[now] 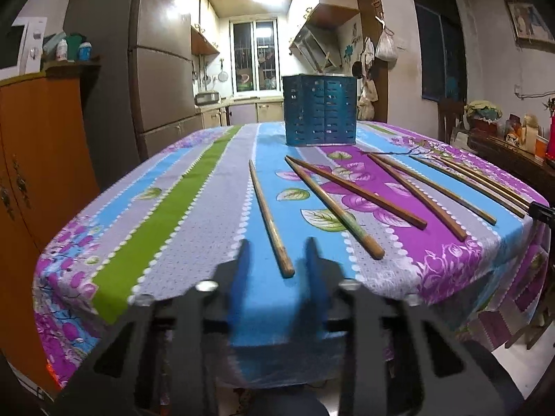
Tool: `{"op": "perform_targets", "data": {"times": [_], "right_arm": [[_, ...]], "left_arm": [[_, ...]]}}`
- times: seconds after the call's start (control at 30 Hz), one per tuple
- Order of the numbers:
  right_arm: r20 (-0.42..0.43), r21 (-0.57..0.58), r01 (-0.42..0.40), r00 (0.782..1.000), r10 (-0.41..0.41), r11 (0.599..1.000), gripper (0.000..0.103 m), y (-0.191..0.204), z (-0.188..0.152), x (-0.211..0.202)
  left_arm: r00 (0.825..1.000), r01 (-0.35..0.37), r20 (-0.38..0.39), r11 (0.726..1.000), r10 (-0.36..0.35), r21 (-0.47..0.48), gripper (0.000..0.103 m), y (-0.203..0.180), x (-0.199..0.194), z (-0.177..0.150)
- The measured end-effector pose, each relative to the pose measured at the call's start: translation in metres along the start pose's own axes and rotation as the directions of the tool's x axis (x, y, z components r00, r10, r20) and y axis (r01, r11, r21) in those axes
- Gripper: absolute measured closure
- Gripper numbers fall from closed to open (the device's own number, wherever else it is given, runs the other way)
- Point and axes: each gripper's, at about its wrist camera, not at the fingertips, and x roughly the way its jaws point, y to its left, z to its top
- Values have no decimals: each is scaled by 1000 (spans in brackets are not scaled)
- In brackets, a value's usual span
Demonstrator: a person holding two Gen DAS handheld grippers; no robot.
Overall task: Organize utensils
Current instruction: 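Grasp a chopstick with the right gripper while the left gripper grasps another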
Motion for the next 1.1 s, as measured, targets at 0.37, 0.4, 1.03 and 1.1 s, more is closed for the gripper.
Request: {"op": "perform_targets", "data": {"times": [0.37, 0.4, 1.03, 1.1], "right_arm": [[7, -19, -5, 1000, 5, 1000, 93, 1, -4, -5], [7, -19, -2, 1000, 2, 1000, 93, 2, -5, -6], [47, -15, -13, 999, 13, 1000, 95, 3, 5, -17], [58, -25, -13, 998, 15, 1000, 95, 5, 13, -23]], "left_arm": [[998, -26, 58, 1000, 26, -7, 87, -5, 1, -8], [998, -26, 58, 1000, 26, -7, 87, -5, 1, -8], [996, -27, 81, 1000, 28, -9, 98, -3, -11, 4], [994, -25, 106, 1000, 26, -11, 98, 0, -20, 13]]}}
